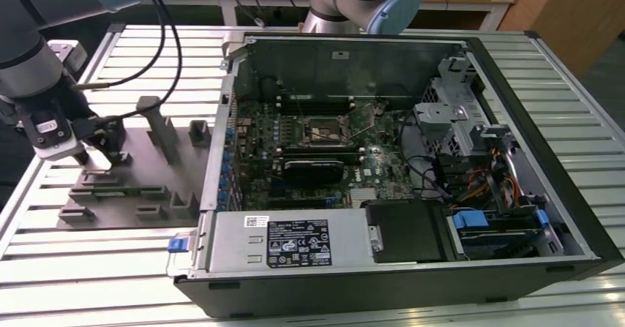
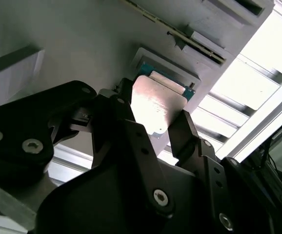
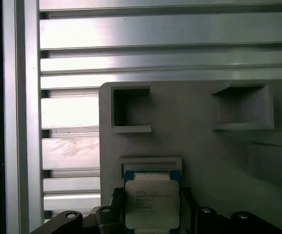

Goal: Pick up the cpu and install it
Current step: 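Pick up the cpu and move it towards the insertion slot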

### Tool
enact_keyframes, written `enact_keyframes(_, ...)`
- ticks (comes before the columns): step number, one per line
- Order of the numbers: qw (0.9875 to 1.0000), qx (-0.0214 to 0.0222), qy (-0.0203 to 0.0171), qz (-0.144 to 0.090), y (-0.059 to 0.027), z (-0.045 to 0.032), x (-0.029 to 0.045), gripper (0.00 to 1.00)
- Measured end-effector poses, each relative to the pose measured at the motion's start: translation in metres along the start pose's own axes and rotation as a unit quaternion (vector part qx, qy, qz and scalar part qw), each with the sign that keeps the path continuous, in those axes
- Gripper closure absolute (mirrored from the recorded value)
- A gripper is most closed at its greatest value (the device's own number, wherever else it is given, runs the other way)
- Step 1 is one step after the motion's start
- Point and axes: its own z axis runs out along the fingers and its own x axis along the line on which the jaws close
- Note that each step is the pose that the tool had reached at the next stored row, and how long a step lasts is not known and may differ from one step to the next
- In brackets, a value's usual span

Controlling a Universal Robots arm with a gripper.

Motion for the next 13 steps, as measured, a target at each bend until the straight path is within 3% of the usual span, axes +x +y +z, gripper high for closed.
enact_keyframes(13, 1.0, -0.0001, -0.0002, 0.0, 0.001, -0.0265, -0.0002, 0.46)
